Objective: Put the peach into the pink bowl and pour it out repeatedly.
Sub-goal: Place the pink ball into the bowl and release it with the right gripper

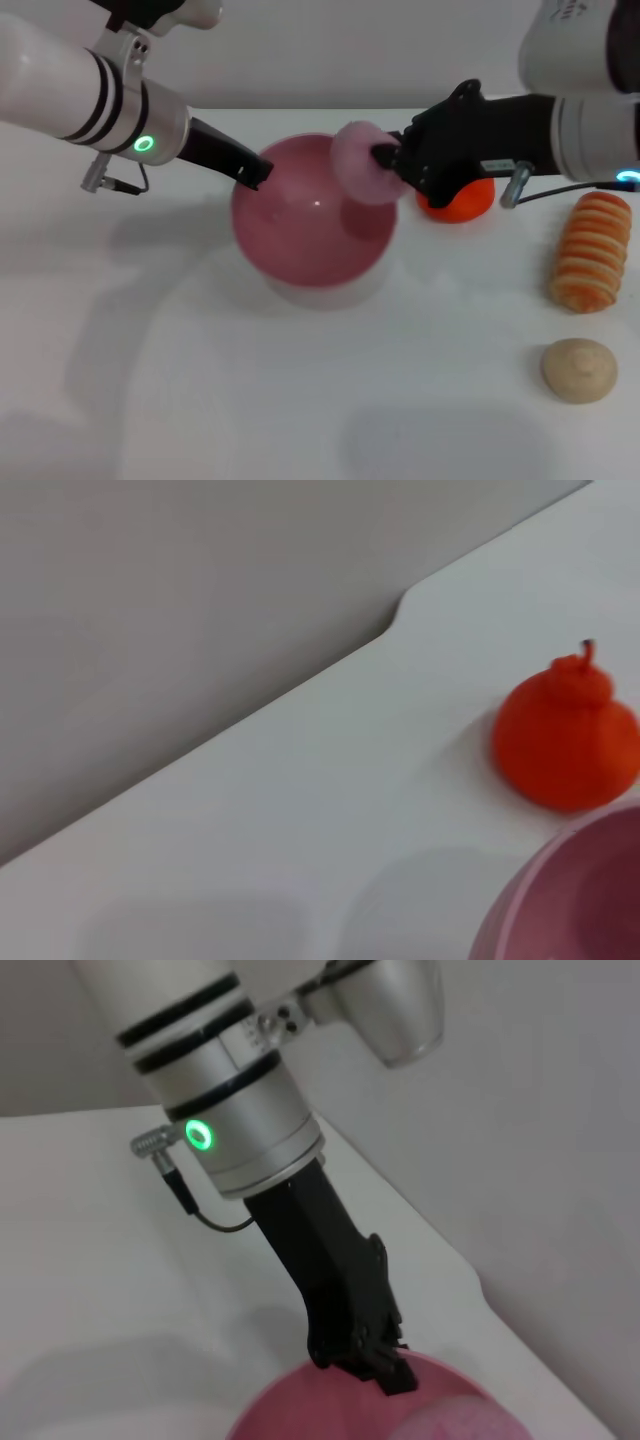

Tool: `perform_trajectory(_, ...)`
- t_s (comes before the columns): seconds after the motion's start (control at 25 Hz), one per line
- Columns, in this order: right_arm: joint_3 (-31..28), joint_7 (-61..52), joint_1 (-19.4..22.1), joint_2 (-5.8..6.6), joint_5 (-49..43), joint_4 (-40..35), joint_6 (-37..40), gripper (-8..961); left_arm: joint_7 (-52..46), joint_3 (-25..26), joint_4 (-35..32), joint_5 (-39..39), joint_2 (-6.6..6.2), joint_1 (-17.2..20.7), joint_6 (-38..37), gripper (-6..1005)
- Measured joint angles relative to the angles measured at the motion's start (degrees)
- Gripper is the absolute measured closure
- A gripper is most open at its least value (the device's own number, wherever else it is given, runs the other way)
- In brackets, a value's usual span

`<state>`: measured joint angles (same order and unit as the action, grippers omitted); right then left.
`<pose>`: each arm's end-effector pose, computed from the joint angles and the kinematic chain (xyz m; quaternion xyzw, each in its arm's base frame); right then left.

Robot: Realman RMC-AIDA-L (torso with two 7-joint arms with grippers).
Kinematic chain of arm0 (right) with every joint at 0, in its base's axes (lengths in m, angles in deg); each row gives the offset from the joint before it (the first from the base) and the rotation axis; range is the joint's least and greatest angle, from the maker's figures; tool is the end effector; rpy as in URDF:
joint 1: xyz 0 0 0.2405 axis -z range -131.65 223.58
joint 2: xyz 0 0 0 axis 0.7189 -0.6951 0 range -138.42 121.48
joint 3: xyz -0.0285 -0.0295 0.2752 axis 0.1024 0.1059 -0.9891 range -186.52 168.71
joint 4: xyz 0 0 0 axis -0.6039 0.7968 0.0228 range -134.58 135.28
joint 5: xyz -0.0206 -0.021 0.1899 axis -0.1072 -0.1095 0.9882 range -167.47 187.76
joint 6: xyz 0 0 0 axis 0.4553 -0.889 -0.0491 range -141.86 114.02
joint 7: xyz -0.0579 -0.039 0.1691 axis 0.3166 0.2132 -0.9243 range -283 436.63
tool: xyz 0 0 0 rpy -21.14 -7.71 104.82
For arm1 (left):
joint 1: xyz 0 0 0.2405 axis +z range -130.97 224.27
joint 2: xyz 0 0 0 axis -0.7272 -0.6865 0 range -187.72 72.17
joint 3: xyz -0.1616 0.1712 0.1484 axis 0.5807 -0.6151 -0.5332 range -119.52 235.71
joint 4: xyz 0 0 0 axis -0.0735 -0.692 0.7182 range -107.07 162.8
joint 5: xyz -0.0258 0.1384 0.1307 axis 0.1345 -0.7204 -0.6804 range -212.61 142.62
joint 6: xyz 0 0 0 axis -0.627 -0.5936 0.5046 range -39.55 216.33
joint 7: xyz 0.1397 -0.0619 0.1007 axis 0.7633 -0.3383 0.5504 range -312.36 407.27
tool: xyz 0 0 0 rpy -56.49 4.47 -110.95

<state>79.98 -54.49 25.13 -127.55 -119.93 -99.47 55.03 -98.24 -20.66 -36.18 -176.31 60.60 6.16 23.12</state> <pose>0.1250 0.3422 -0.0355 -0.9637 0.0913 0.0513 0.2455 -0.1883 0.4257 -0.0610 -0.9140 -0.3144 0.0437 0.2526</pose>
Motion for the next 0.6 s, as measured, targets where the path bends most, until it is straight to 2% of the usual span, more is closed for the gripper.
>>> perform_trajectory(0.32, 2.7, 0.4, -2.3, 0.09, -0.1, 8.3, -4.3, 839, 0.0, -1.5, -1.6, 1.7, 0.02, 0.0, -0.6, 935)
perform_trajectory(0.6, 3.5, 0.2, -2.4, 0.07, 0.2, 9.1, -5.6, 822, 0.2, -1.6, -1.6, 1.8, 0.00, 0.1, -0.7, 934)
